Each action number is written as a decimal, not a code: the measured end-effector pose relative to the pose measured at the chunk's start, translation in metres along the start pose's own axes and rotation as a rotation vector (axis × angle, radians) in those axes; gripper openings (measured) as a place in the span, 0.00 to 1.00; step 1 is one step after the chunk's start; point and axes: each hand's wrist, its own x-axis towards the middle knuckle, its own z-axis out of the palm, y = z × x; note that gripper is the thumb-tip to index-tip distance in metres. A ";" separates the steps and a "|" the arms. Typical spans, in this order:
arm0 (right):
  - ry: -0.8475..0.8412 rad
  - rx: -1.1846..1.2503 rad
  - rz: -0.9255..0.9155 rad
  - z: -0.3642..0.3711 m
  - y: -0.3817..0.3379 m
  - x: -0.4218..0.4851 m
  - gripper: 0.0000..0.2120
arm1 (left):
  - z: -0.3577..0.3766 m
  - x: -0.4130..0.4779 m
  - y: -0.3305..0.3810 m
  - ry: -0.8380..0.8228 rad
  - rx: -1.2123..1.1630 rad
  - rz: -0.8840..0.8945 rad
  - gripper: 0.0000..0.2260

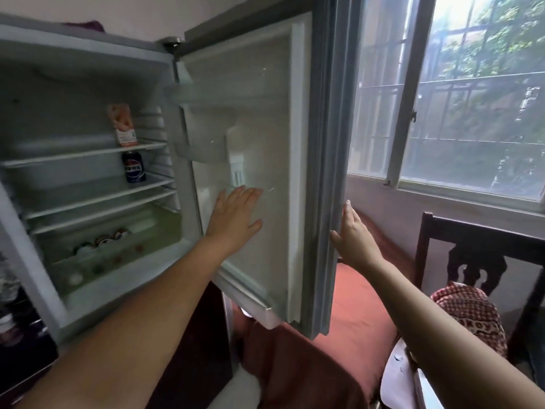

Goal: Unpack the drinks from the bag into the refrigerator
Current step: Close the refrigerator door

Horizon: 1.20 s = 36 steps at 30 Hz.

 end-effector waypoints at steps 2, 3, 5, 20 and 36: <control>0.016 0.019 -0.022 0.002 0.002 0.002 0.32 | 0.002 -0.001 -0.001 0.041 -0.008 -0.015 0.26; 0.023 0.030 -0.036 0.003 0.002 0.002 0.32 | 0.003 -0.003 -0.001 0.068 -0.018 -0.021 0.26; 0.036 0.058 -0.062 0.006 0.000 0.004 0.31 | 0.005 -0.008 -0.002 0.121 -0.043 -0.038 0.25; 0.075 0.244 -0.520 0.029 -0.040 -0.011 0.36 | -0.039 -0.069 -0.066 0.230 0.058 -0.200 0.19; -0.063 0.424 -0.828 0.098 -0.169 -0.023 0.43 | -0.125 -0.158 -0.113 0.390 0.195 -0.363 0.27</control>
